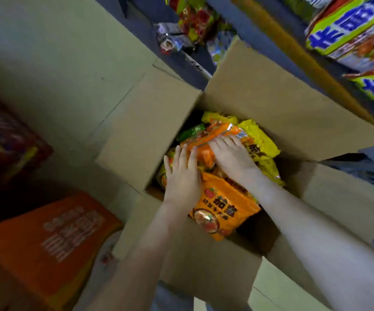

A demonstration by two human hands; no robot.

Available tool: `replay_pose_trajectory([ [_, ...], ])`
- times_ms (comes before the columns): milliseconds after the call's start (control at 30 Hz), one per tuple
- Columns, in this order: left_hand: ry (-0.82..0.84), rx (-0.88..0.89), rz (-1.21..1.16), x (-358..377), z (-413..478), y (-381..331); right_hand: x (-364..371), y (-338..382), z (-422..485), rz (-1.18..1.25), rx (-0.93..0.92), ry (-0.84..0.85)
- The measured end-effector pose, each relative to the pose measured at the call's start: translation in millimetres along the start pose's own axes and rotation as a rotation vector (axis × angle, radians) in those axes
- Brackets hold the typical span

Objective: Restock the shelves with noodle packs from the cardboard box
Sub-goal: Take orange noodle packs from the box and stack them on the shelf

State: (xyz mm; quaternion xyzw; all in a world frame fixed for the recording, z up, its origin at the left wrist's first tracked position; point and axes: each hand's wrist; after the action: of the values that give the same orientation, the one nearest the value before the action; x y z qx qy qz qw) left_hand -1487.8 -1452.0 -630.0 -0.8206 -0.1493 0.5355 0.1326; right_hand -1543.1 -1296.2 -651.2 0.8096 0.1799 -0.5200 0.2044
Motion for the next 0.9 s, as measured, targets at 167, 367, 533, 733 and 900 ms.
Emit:
replay_pose_trajectory([
  [167,0.064,-0.132,-0.301,-75.7,-14.2,-33.2,-87.2,4.5,-38.4,0.411,0.247,-0.050],
  [367,0.172,-0.172,-0.497,-194.7,-52.7,-109.9,-230.9,32.8,-119.7,0.907,0.662,-0.326],
  [533,0.103,-0.129,-0.642,-290.0,-91.5,-177.5,-336.1,50.5,-184.7,1.253,0.729,-0.591],
  [733,0.197,-0.093,-0.726,-380.8,-116.0,-228.7,-420.7,55.7,-239.8,1.502,0.796,-0.888],
  [900,0.219,-0.010,-0.765,-425.9,-121.9,-256.3,-475.9,52.3,-265.6,1.598,0.655,-1.020],
])
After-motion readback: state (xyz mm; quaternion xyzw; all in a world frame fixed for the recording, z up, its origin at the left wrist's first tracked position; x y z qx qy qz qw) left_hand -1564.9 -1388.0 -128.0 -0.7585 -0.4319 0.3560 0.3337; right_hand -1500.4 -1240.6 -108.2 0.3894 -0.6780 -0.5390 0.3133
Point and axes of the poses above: each hand's wrist, its own z-axis towards the middle knuckle, its own x-axis out of the palm, y = z × x, and after that the axes turned 7 degrees about -x, right-handed
